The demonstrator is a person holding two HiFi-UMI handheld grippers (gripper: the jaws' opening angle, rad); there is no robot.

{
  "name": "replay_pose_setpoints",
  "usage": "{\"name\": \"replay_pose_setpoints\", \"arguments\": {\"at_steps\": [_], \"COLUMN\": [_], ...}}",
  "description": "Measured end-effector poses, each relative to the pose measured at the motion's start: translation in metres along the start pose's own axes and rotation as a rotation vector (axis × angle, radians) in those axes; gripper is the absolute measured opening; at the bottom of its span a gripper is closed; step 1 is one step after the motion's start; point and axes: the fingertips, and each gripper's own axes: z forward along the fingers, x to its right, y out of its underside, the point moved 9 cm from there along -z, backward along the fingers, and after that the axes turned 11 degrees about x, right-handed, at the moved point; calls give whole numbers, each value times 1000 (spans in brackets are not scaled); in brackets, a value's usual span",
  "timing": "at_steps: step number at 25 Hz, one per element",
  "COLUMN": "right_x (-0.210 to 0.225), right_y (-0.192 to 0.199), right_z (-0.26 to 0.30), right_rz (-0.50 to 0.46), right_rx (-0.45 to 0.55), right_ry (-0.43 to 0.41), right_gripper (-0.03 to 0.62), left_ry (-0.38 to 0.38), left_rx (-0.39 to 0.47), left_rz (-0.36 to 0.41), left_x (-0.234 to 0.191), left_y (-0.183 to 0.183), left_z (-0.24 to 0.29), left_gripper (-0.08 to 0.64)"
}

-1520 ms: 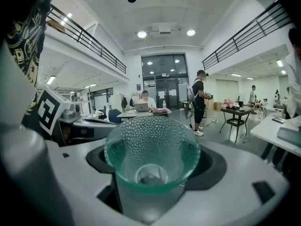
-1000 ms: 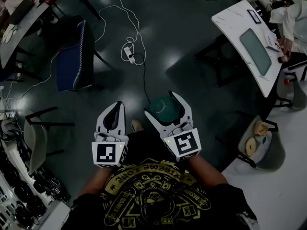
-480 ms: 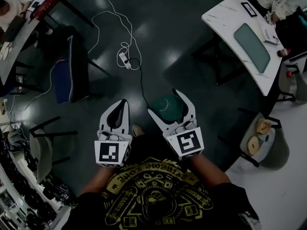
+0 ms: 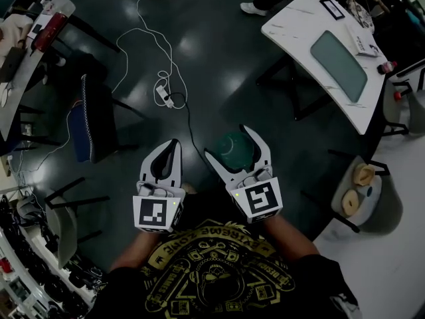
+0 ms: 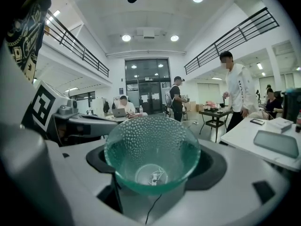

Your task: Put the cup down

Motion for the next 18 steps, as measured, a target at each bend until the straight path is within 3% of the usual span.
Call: {"name": "replay_pose_setpoints", "arguments": {"at_steps": [18], "right_x": [119], "right_y": [-6], "right_z": [-46], "right_rz": [12], "right_rx": [16], "right_ry": [123], "right_gripper": [399], "left_ry": [128], "left_rx": [19], "left_rz": [37], "left_x": [91], "left_y": [-14], "left_z": [108], "left_gripper": [11]}}
